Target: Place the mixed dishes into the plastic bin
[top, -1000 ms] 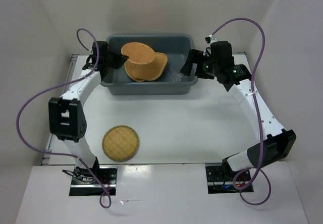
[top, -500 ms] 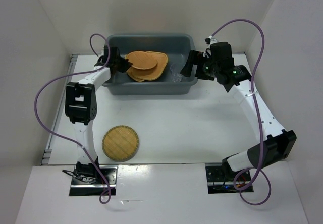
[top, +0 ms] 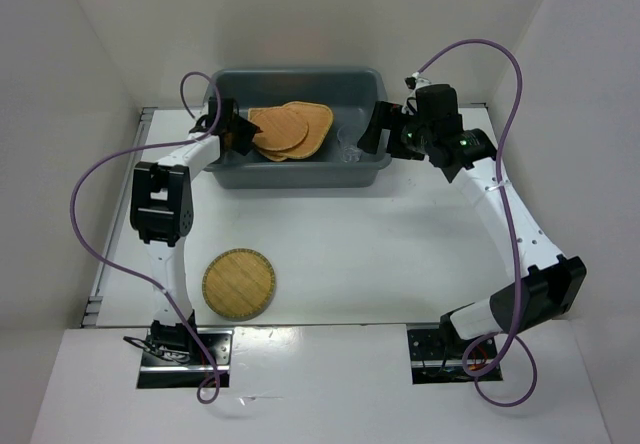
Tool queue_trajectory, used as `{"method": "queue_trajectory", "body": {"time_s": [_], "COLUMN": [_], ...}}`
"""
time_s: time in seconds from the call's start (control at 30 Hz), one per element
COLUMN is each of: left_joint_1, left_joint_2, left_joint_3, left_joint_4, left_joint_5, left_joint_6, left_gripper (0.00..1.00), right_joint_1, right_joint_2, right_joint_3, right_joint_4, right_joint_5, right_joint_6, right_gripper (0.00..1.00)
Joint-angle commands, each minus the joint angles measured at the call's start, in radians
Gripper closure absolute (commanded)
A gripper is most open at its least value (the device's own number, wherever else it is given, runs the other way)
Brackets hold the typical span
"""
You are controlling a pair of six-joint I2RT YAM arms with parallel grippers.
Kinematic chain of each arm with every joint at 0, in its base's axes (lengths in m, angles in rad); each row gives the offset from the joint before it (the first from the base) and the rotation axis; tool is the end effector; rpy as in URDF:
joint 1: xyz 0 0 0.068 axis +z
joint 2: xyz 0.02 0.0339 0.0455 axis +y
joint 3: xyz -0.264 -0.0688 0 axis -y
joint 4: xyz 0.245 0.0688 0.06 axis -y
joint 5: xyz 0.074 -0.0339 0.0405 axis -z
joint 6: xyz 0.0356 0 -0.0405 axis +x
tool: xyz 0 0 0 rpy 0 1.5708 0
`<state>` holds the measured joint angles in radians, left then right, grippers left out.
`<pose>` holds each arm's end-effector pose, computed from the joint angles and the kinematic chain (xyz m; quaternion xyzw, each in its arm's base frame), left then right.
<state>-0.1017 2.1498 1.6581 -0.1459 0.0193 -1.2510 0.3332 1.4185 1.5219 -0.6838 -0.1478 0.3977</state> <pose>0.4942 -0.0511 0.2065 -0.4818 0.7520 -0.2883 0.3454 0.2901 0.1059 0.3995 -0.0068 0.8781 0.2300 0.4194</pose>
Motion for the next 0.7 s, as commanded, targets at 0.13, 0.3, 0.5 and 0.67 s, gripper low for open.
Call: {"method": "queue_trajectory", "body": {"time_s": [0.13,0.3,0.5,0.67], "left_joint_1": [-0.004,-0.004,-0.004,-0.004], "left_joint_2": [0.013,0.070,-0.168,-0.400], "left_joint_3": [0.048,0.245,0.089,-0.032], "left_joint_4": [-0.017,-0.250,-0.241,-0.238], "left_joint_5": [-0.039,-0.093,-0.284,-0.294], "left_joint_6": [0.057,0.224,0.363,0.447], "left_gripper": [0.42,0.29,0.14,0.11], "right_joint_1": [-0.005,-0.005,-0.005,-0.005], "right_joint_2": [0.011,0.011,0.011,0.030], "right_joint_3": [-0.009,-0.009,-0.009,-0.009], "right_joint_4": [0.007,0.007,0.007,0.017], "right_joint_5": [-0.001,-0.001,-0.012,-0.047], "right_joint_6": [-0.013,-0.013,-0.013,-0.013], "right_gripper": [0.01,0.01,0.01,0.01]}}
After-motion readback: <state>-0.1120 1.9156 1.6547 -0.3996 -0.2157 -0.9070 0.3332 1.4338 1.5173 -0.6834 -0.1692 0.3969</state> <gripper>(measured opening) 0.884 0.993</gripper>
